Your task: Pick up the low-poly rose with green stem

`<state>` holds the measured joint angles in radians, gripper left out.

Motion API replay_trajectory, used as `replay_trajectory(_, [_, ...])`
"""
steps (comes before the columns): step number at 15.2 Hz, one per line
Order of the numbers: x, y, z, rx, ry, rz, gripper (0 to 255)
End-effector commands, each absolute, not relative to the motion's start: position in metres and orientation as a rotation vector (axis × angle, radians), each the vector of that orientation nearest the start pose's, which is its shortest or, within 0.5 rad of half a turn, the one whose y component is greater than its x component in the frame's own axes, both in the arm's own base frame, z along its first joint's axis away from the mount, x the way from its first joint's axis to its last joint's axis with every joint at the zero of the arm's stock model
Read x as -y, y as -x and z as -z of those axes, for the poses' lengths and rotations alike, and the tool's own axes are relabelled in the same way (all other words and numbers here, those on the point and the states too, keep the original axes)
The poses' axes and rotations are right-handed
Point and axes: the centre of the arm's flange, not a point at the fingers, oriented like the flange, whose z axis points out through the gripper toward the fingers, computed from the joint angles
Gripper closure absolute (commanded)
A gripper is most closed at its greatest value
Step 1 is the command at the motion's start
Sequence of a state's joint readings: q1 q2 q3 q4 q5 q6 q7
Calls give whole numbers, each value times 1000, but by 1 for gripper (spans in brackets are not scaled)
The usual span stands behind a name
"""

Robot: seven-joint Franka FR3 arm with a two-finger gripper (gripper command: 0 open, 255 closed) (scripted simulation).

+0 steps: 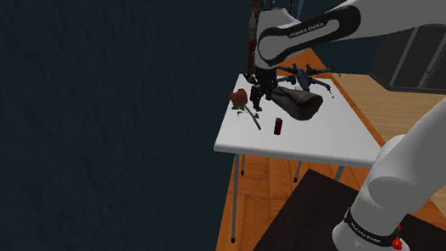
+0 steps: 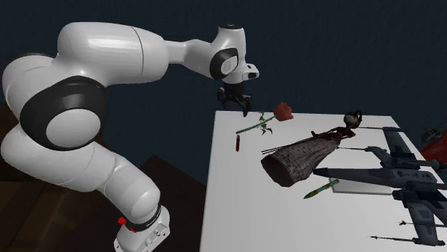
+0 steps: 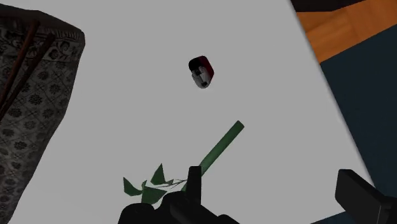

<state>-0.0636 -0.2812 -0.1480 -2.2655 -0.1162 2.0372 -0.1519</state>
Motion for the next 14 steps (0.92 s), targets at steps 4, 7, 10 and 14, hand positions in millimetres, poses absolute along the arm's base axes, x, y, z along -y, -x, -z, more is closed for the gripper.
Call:
replay_trajectory(4, [147,-501,-446,-72,3194,102,0])
replay_trajectory(7, [170,-527,-428,-110,3182,125,0])
replay_trajectory(10, [194,-552,-411,-147,3169,147,0])
replay_trajectory(14, [201,-560,-389,-158,3165,154,0])
